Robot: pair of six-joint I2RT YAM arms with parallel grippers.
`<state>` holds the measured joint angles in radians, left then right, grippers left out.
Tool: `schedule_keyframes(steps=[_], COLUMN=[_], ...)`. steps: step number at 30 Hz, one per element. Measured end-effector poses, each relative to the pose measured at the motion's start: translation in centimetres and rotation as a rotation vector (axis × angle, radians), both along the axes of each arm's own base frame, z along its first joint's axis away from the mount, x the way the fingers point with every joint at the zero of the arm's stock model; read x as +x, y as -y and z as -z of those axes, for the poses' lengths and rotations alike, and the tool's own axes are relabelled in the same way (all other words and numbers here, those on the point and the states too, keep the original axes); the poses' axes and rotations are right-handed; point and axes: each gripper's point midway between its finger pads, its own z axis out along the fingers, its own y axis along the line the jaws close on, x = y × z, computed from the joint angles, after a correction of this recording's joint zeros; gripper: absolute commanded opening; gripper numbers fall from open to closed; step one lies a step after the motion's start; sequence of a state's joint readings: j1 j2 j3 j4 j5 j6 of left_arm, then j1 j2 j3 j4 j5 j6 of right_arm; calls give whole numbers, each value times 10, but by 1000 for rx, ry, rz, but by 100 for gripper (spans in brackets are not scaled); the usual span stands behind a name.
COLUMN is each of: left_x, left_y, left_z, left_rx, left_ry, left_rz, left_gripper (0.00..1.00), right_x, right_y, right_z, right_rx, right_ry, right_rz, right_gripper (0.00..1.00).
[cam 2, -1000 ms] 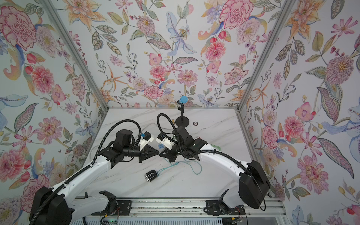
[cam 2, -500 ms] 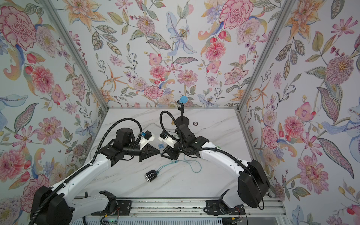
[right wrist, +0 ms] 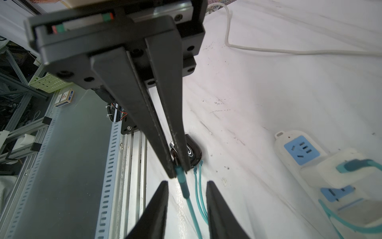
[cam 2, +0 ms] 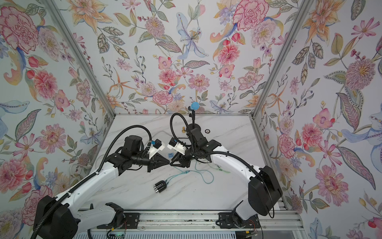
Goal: Charge the electric shaver
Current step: Pick up the charging cable from the center of the board.
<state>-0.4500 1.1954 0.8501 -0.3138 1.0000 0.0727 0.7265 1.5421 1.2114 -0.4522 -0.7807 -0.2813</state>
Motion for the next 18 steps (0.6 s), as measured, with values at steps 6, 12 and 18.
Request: schedule_keyframes(steps=[6,12,18], left_x=[-2,-1,-1], left_y=[1,1,1], left_z=[0,-1,-1], left_rx=[-7,-9,-7], left_ry=[-8,-3,-3], left_rz=[11,10,8], left_gripper=[0,0,0], right_x=[-3,-2,-6], right_y=[-4,-6,-7], right_z=[14,8,7], right_rx=[-23,-23,-29], right_ry=[-34,-26,-30], right_rz=[-18,-27,-36], right_gripper=[30,20,9])
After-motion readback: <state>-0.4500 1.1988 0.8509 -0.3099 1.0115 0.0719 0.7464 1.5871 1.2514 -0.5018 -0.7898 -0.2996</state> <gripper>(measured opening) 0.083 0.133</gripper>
